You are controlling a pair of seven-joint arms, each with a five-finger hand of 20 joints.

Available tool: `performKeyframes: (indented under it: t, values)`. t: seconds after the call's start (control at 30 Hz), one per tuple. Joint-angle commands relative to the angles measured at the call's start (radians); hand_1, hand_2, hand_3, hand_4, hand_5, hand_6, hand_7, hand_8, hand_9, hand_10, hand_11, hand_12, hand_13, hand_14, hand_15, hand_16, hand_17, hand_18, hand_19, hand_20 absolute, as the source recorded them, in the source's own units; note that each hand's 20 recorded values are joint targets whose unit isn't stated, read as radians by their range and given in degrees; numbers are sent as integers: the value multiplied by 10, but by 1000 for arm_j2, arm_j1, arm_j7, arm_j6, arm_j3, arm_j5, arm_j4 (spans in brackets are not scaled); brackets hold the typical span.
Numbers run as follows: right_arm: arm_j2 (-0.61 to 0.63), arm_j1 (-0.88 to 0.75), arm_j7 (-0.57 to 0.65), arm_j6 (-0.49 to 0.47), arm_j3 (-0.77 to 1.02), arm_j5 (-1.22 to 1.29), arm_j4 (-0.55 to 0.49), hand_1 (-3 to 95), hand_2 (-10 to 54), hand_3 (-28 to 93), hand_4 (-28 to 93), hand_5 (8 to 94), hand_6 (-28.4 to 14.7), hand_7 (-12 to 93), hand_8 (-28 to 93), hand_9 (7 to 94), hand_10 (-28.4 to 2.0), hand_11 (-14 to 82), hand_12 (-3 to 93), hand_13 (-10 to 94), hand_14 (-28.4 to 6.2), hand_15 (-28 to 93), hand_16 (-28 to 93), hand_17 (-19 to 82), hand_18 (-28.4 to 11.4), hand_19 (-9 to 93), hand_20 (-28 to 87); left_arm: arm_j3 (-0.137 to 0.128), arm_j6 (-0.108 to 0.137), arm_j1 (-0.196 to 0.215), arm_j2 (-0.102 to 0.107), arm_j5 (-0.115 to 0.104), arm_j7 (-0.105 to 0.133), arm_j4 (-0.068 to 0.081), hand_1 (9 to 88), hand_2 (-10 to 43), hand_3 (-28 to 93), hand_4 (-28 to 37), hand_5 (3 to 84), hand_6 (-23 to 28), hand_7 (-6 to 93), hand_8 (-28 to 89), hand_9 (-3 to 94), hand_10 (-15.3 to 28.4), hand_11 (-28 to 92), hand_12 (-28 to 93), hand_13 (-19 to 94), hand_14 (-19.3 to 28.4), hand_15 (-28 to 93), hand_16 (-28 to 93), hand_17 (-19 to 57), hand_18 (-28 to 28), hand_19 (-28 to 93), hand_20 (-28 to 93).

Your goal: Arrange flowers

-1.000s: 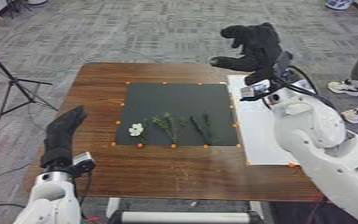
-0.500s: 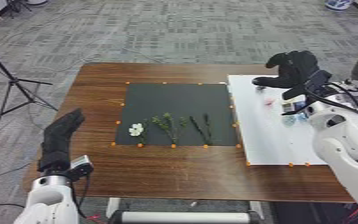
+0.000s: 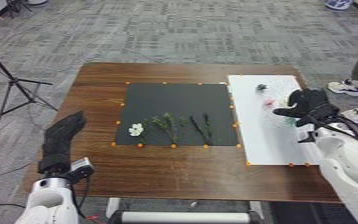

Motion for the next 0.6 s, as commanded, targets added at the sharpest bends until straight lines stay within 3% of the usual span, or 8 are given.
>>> performKeyframes:
  t: [0.03,0.37,0.6]
  values:
    - [-17,-59,26,-4,32,-29,33,211,-95,645,-184,684,-8,274,-95,790,-139,452,324,705,-147,758,437,342,-279,799,578,-3,-17,14,-11,6,-4,-10,242,53,713,-277,456,50,161,-84,448,131,205,92,335,151,143,-8,46,98,68,139]
    - [-25,-60,39,-10,26,-46,46,222,-95,651,-187,698,-8,278,-95,795,-137,453,323,708,-146,759,435,343,-279,800,579,-3,-26,11,-15,8,-7,-10,244,48,715,-271,460,51,163,-84,450,131,206,92,338,150,148,-11,46,98,67,139]
    - [-30,-46,77,-22,-4,-68,60,297,-95,669,-198,741,-2,283,-102,827,-130,453,319,726,-141,759,429,356,-276,808,575,-3,-29,13,-16,5,-5,-10,245,48,715,-270,462,50,165,-84,450,131,207,94,339,150,149,-13,46,98,66,139]
